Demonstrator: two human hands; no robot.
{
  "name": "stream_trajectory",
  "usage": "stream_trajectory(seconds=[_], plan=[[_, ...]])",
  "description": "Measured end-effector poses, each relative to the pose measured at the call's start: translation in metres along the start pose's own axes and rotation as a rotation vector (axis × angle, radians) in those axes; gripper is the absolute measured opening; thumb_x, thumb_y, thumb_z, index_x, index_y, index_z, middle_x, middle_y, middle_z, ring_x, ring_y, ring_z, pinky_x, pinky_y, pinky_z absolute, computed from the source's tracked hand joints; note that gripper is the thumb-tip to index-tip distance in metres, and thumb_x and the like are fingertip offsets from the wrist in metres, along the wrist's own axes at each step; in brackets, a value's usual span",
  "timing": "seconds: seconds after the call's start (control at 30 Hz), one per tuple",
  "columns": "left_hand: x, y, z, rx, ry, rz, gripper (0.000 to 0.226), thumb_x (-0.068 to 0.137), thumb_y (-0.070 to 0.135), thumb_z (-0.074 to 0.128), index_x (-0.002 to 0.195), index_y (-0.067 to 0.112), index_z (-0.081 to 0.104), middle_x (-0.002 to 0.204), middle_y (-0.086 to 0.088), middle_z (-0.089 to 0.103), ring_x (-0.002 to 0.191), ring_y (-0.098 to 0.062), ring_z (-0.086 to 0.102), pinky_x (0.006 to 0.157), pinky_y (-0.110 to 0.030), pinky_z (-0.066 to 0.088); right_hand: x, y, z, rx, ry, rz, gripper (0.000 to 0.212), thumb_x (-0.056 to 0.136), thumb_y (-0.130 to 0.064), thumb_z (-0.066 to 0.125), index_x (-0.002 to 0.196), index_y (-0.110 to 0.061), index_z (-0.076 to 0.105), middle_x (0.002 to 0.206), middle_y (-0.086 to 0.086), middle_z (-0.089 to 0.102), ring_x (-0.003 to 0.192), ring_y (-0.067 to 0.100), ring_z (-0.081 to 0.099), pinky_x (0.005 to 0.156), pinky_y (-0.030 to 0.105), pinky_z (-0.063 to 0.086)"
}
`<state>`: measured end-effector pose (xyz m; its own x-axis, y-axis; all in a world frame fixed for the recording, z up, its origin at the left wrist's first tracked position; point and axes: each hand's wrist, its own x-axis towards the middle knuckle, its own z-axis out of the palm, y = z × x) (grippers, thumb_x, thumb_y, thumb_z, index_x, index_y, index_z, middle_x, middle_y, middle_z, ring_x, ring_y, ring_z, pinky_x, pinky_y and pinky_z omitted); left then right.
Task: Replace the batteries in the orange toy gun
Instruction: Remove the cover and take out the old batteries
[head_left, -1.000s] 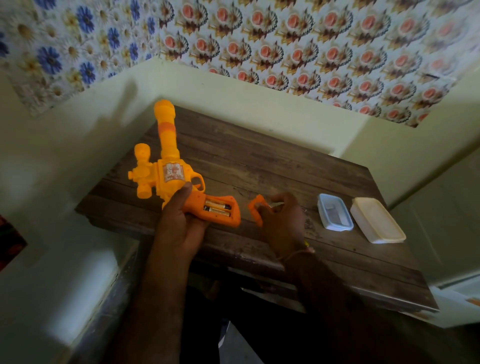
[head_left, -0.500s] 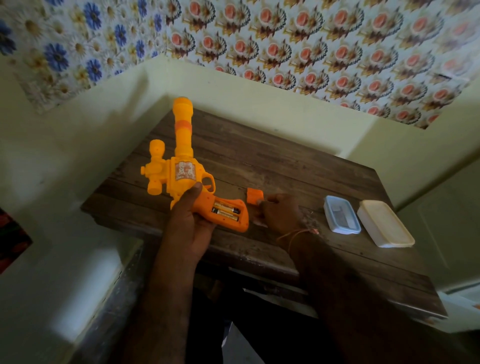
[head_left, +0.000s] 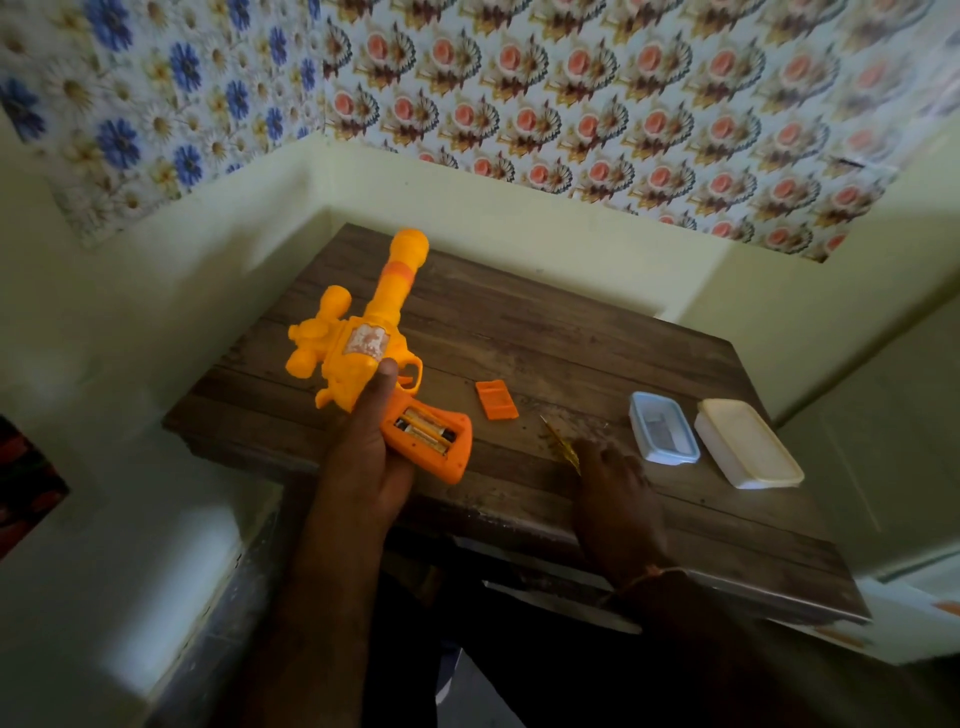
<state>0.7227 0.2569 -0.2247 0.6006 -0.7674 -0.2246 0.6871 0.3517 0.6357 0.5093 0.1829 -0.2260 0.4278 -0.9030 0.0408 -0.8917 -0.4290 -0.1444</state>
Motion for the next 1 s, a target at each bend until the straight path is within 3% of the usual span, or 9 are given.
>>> stream_trajectory(seconds=[0.17,0.3,0.4,0.47,0.53,0.6,0.67,0.87,1.0], plan=[[-0.014,0.008,-0.001,0.034,-0.037,-0.068,0.062,0.086,0.049,0.057,0.14,0.019,0.051,0.126,-0.011,0.064,0.106,-0.026,0.064,0.066,-0.039,0.06,-0.021,-0.017,-0.027,0.575,0.145,0.021,0.027,0.093,-0.01,0.05,0.094,-0.037,0.055,0.085,-0.003,0.062,0.065,0.005,0.056,0.056,0.026,0.05],[-0.02,0.012,-0.002,0.084,-0.116,-0.091,0.064,0.087,0.05,0.056,0.139,0.015,0.052,0.131,-0.015,0.062,0.114,-0.033,0.064,0.078,-0.044,0.059,-0.056,-0.044,-0.072,1.018,0.118,-0.105,0.02,0.087,-0.019,0.064,0.097,-0.036,0.063,0.081,-0.004,0.065,0.068,0.012,0.062,0.062,0.026,0.053],[-0.026,0.014,0.0,0.101,-0.173,-0.08,0.049,0.084,0.039,0.058,0.126,0.014,0.059,0.105,-0.008,0.07,0.084,-0.022,0.071,0.067,-0.038,0.06,-0.068,-0.056,-0.083,1.272,0.15,-0.16,0.017,0.084,-0.013,0.067,0.097,-0.024,0.067,0.071,0.001,0.064,0.06,0.022,0.057,0.058,0.031,0.051],[-0.031,0.013,0.001,0.12,-0.166,-0.082,0.04,0.082,0.031,0.062,0.117,0.014,0.062,0.084,-0.005,0.069,0.063,-0.016,0.067,0.054,-0.034,0.057,-0.07,-0.063,-0.084,1.444,0.179,-0.169,0.004,0.086,-0.026,0.067,0.089,-0.024,0.068,0.064,0.002,0.06,0.056,0.022,0.053,0.057,0.036,0.047],[-0.036,0.013,0.002,0.14,-0.158,-0.09,0.045,0.08,0.028,0.069,0.12,0.009,0.061,0.083,-0.008,0.068,0.066,-0.02,0.067,0.055,-0.036,0.057,-0.071,-0.067,-0.082,1.439,0.236,-0.196,0.018,0.085,-0.039,0.065,0.085,-0.021,0.069,0.063,0.005,0.06,0.056,0.021,0.056,0.057,0.036,0.048],[-0.04,0.011,0.002,0.14,-0.161,-0.101,0.059,0.076,0.031,0.077,0.128,0.007,0.061,0.106,-0.021,0.068,0.094,-0.04,0.067,0.076,-0.05,0.058,-0.074,-0.072,-0.083,1.339,0.293,-0.241,0.025,0.09,-0.035,0.061,0.082,-0.013,0.067,0.067,0.006,0.065,0.061,0.015,0.062,0.059,0.024,0.051],[-0.043,0.009,0.002,0.111,-0.169,-0.12,0.069,0.073,0.035,0.08,0.132,0.008,0.058,0.128,-0.027,0.059,0.117,-0.052,0.053,0.094,-0.064,0.044,-0.078,-0.076,-0.083,1.263,0.321,-0.269,0.025,0.089,-0.031,0.058,0.084,-0.007,0.064,0.074,0.006,0.067,0.07,0.01,0.066,0.063,0.016,0.05],[-0.053,-0.002,-0.008,0.019,-0.214,-0.195,0.091,0.065,0.037,0.086,0.14,0.005,0.049,0.132,-0.03,0.053,0.121,-0.05,0.051,0.094,-0.058,0.046,-0.089,-0.084,-0.06,1.164,0.292,-0.308,0.024,0.086,-0.041,0.059,0.092,-0.017,0.057,0.081,-0.004,0.066,0.073,0.012,0.065,0.06,0.022,0.052],[-0.045,-0.01,-0.018,0.006,-0.202,-0.215,0.088,0.069,0.04,0.084,0.141,0.008,0.047,0.127,-0.033,0.054,0.117,-0.056,0.046,0.104,-0.065,0.033,-0.094,-0.085,-0.046,1.175,0.306,-0.292,0.009,0.086,-0.021,0.068,0.085,-0.019,0.06,0.076,-0.008,0.067,0.068,0.008,0.065,0.058,0.019,0.049]])
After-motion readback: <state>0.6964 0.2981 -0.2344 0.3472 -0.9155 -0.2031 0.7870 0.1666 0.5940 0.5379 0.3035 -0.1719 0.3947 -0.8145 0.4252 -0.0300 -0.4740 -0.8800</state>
